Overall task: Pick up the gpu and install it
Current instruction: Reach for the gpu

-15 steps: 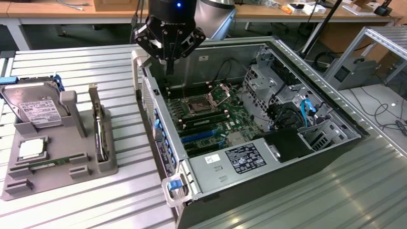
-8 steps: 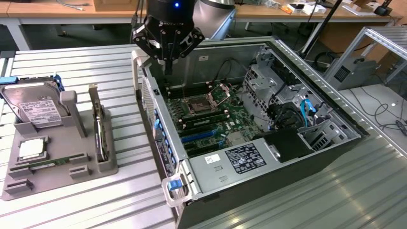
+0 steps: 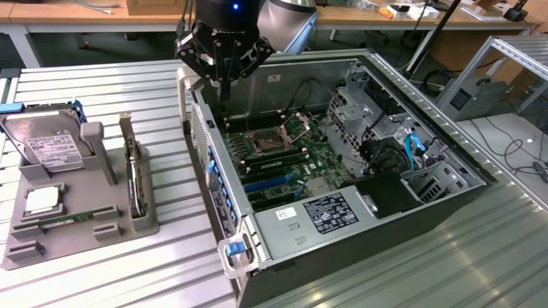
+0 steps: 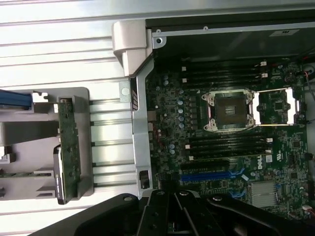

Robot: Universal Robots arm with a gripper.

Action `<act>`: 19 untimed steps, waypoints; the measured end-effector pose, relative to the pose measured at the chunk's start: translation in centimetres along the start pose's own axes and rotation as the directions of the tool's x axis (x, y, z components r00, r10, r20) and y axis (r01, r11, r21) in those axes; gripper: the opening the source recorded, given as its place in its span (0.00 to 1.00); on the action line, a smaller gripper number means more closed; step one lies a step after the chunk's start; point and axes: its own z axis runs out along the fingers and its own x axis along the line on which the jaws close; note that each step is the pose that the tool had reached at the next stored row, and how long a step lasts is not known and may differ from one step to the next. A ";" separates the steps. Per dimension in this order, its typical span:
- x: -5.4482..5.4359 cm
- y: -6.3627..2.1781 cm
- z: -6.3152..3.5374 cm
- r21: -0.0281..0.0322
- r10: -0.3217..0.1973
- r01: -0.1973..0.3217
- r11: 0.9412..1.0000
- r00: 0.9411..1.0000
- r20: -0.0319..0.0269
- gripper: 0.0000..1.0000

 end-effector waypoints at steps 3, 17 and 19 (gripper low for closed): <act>0.1 -0.01 0.00 0.000 0.000 0.000 1.000 1.000 0.000 0.11; 0.7 -0.05 -0.02 0.000 0.000 0.000 1.000 1.000 0.000 0.11; 0.9 -0.06 -0.02 0.000 0.000 0.000 1.000 1.000 0.000 0.11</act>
